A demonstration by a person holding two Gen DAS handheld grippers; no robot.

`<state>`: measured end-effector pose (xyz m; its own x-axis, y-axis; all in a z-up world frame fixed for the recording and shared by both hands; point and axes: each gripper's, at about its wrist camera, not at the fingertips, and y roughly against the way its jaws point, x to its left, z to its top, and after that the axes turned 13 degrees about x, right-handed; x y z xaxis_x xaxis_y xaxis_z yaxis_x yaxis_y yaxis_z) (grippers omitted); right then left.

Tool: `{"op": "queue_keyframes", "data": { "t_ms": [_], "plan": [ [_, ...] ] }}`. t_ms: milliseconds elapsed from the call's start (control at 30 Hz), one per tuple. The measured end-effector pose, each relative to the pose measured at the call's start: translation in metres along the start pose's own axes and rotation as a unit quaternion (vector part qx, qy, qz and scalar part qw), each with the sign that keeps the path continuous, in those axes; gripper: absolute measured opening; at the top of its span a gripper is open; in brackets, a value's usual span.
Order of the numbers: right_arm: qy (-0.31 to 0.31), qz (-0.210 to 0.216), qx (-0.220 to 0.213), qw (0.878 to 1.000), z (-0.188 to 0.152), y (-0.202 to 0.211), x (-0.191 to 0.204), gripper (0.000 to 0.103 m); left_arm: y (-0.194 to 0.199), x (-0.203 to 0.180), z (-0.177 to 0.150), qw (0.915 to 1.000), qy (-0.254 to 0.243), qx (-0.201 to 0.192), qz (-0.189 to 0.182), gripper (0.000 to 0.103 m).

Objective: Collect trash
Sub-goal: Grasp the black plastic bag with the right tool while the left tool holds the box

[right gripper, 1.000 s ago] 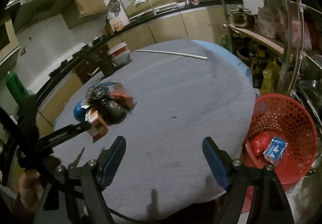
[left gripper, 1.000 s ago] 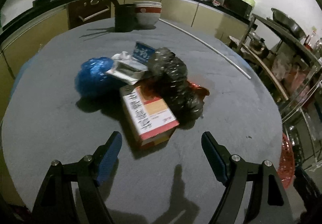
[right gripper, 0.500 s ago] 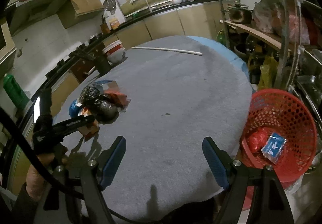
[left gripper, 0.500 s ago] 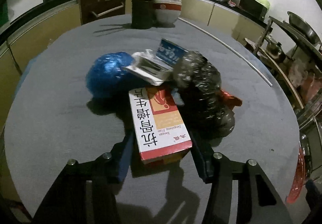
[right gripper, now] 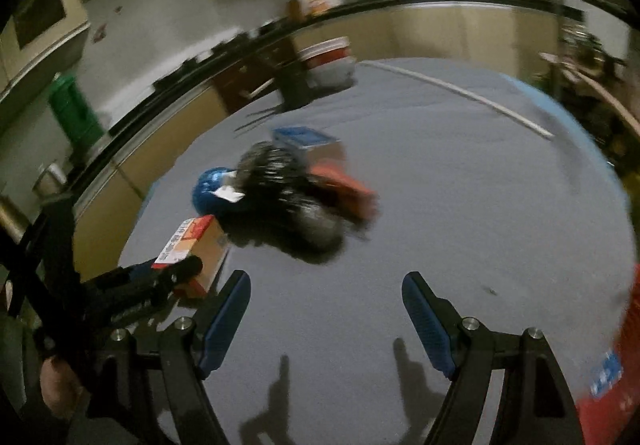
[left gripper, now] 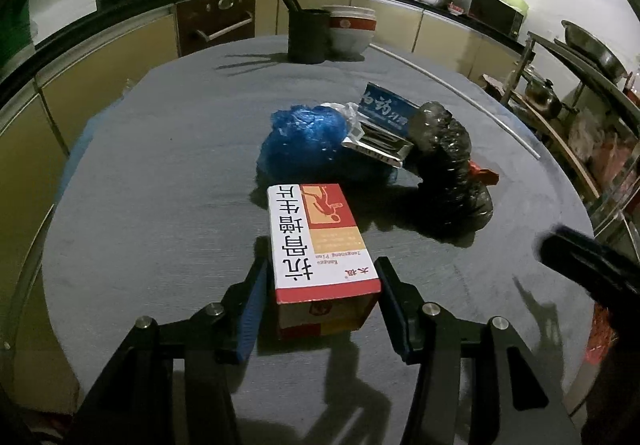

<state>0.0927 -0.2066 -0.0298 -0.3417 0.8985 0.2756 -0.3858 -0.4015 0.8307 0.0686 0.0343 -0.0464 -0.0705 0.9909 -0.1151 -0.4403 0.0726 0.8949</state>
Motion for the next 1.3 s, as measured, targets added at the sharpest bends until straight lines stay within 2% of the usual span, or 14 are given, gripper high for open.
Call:
{"op": "queue_keyframes", "data": {
  "t_ms": [233,267,300,333,433,467,500,533,600,800,1167,1300],
  "plan": [
    [0.048,-0.014,0.024,0.998,0.042,-0.048,0.027,0.080,-0.002,0.007,0.000,1.0000,-0.007,0.000,-0.002,0.054],
    [0.054,-0.015,0.032,0.998,0.048,-0.056,0.031,0.074,-0.003,0.008,-0.001,1.0000,-0.007,0.001,-0.003,0.054],
    [0.058,-0.017,0.042,0.997,0.052,-0.064,0.032,0.062,-0.003,0.009,-0.001,1.0000,-0.007,0.001,-0.004,0.054],
    [0.061,-0.025,0.050,0.997,0.056,-0.071,0.033,0.060,-0.004,0.009,-0.001,1.0000,-0.007,0.001,-0.004,0.054],
    [0.061,-0.042,0.063,0.995,0.060,-0.090,0.033,0.060,-0.005,0.010,-0.001,0.9999,-0.011,0.000,-0.004,0.054],
    [0.060,-0.043,0.063,0.995,0.060,-0.093,0.033,0.057,-0.006,0.010,-0.001,0.9999,-0.013,0.002,-0.003,0.054],
    [0.057,-0.041,0.066,0.995,0.059,-0.096,0.032,0.049,-0.006,0.009,-0.002,0.9999,-0.014,0.002,-0.003,0.054],
    [0.054,-0.035,0.067,0.996,0.059,-0.096,0.031,0.047,-0.006,0.009,-0.002,0.9999,-0.015,0.001,-0.002,0.054],
    [0.051,-0.025,0.062,0.996,0.057,-0.092,0.031,0.042,-0.005,0.008,-0.003,0.9998,-0.017,-0.001,-0.003,0.054],
    [0.032,-0.009,0.041,0.999,0.036,-0.059,0.026,0.041,0.003,-0.002,-0.006,0.9995,-0.030,-0.010,-0.009,0.054],
    [-0.057,0.011,-0.011,0.998,-0.032,0.010,-0.016,0.041,0.015,-0.034,-0.019,0.9972,-0.068,-0.015,-0.029,0.052],
    [-0.079,0.014,-0.023,0.996,-0.057,0.029,-0.029,0.041,0.014,-0.042,-0.023,0.9965,-0.078,-0.015,-0.025,0.052]
  ]
}}
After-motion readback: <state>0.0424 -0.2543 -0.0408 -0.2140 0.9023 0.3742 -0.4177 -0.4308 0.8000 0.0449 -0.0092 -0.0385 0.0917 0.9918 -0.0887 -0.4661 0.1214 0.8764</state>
